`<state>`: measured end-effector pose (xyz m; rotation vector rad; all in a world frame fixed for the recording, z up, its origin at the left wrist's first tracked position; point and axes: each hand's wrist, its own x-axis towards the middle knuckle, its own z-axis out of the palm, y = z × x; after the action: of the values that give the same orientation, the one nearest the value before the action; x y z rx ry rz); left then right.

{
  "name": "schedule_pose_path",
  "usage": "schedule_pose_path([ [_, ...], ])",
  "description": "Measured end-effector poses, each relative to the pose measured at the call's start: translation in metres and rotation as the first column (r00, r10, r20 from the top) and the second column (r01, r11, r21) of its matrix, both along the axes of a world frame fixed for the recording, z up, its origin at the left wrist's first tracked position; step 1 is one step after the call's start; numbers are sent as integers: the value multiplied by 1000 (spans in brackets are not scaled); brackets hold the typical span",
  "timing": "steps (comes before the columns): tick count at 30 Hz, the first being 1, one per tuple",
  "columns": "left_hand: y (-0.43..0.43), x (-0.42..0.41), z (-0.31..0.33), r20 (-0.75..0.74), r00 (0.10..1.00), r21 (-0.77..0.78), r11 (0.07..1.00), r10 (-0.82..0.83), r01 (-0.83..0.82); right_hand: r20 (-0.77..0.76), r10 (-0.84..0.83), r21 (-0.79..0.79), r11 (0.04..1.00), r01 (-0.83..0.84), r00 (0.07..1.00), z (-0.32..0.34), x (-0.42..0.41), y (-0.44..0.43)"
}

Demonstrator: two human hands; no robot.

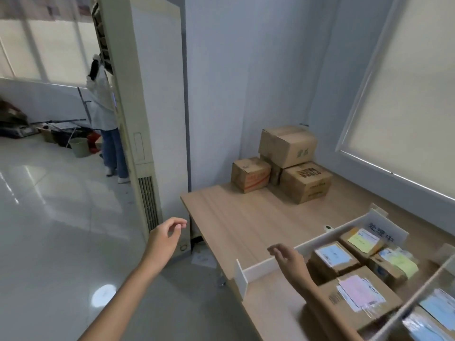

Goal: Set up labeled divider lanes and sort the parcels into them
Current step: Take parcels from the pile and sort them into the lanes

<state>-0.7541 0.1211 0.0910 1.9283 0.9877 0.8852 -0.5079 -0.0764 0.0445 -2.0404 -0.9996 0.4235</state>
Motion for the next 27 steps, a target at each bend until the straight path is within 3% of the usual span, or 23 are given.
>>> schedule_pose_path([
  [5, 88, 26, -11, -11, 1000, -21, 1000, 4, -4, -48, 31, -22, 999, -32, 998, 1, 22, 103],
  [13, 259, 104, -25, -61, 989, -79, 988, -134, 129, -165, -156, -3, 987, 158, 974, -12, 75, 256],
  [19, 359, 173, -32, -102, 962, -117, 964, -251, 239, -246, -370, -36, 927, 373, 896, -9, 117, 330],
  [27, 434, 264, -36, -124, 926, -155, 928, -358, 338, -351, -552, -134, 829, 543, 756, -20, 193, 409],
])
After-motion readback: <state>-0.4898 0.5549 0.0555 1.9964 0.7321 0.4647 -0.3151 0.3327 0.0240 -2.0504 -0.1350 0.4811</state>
